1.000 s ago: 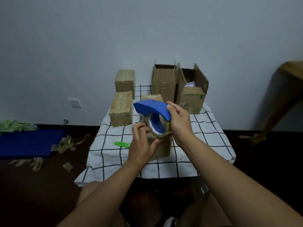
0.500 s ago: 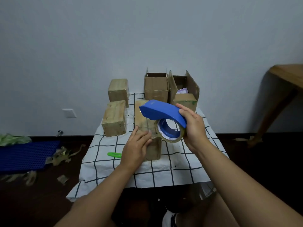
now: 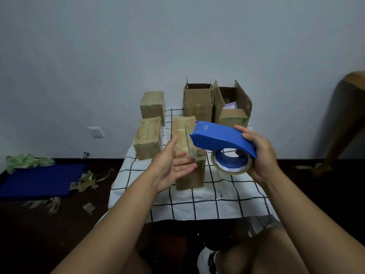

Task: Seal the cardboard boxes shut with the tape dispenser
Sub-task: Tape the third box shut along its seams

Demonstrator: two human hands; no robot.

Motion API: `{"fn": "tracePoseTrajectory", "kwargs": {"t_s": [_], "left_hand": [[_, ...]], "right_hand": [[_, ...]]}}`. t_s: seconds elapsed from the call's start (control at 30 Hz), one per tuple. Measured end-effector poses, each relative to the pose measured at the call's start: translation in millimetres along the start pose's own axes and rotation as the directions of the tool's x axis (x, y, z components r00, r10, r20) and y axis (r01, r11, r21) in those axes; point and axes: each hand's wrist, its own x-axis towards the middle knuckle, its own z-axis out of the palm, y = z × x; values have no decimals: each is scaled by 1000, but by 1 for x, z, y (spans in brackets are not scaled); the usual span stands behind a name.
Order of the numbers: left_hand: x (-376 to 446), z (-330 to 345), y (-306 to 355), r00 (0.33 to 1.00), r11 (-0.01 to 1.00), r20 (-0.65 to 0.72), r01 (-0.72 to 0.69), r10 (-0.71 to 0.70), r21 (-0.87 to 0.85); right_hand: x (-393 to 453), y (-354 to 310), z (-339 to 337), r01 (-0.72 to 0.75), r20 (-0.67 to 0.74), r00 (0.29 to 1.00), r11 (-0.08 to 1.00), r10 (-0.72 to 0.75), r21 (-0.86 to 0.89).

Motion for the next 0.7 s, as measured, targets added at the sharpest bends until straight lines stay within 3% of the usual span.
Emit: {"fn": "tracePoseTrajectory", "kwargs": {"t_s": [0.13, 0.33, 0.57, 0.7], "left_hand": [[-2, 1, -2, 979, 990, 152, 139, -135, -19], [-1, -5, 0, 988, 976, 146, -26, 59, -217], [5, -11, 3, 986, 985, -11, -164, 164, 57], [11, -13, 7, 959, 944, -110, -231, 263, 237]], "right_hand": [[-1, -4, 6, -31, 69, 997, 998, 27, 54], [0, -8, 8, -36, 113, 993, 999, 34, 17], [3, -5, 6, -24, 146, 989, 997, 34, -72], [6, -7, 9, 54, 190, 982, 974, -11, -221]]}}
